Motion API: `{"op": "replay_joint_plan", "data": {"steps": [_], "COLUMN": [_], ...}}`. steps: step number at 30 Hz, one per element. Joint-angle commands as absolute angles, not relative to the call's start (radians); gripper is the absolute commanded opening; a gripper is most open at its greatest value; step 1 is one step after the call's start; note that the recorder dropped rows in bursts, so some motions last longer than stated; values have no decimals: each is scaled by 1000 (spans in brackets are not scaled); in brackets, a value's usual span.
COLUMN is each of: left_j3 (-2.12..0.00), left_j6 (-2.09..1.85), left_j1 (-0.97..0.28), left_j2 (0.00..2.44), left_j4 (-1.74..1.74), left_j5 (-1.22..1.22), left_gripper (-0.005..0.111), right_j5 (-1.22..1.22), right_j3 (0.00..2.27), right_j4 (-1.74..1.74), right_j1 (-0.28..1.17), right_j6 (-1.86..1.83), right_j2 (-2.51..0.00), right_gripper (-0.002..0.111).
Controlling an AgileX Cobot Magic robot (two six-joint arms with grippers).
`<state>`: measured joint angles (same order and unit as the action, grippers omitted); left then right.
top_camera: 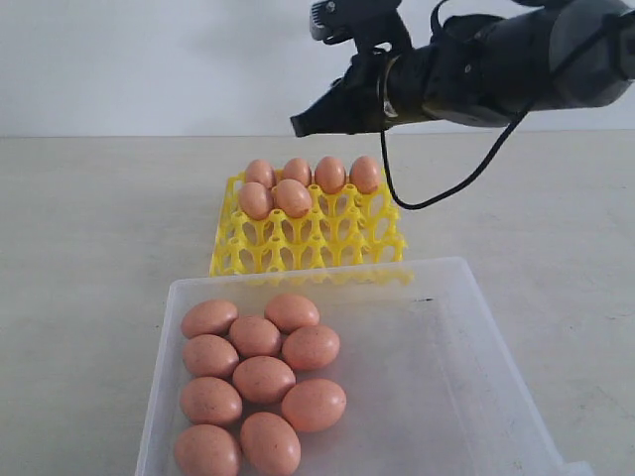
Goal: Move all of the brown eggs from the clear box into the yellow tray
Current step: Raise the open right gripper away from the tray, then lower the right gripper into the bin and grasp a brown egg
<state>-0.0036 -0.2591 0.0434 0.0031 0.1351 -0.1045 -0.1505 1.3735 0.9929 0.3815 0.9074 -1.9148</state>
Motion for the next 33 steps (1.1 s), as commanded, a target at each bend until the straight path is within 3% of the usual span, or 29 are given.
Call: {"op": "replay_joint_plan", "data": {"steps": [1, 7, 9, 16, 20, 33], "left_j3": [0, 0, 0, 0, 0, 0], "left_j6": [-262, -262, -262, -262, -262, -262], "left_j1": [37, 37, 37, 37, 37, 37], "left_j2": [0, 0, 0, 0, 0, 0], "left_j4": [138, 138, 138, 138, 138, 138], "left_j5": [-103, -101, -101, -101, -101, -101], "left_gripper": [4, 4, 4, 4, 4, 4], "right_j5": [-713, -1221, -1221, -1221, -1221, -1221], "right_j3": [1373, 1373, 1366, 1354, 1354, 1354], "right_j4": [951, 892, 797, -256, -657, -510], "right_j1": [444, 443, 438, 438, 438, 443], "right_j6": [684, 334, 264, -629, -907, -915], "right_j2": [-1846, -1843, -1830, -1692, -1670, -1670], "right_gripper": [0, 0, 0, 0, 0, 0]}}
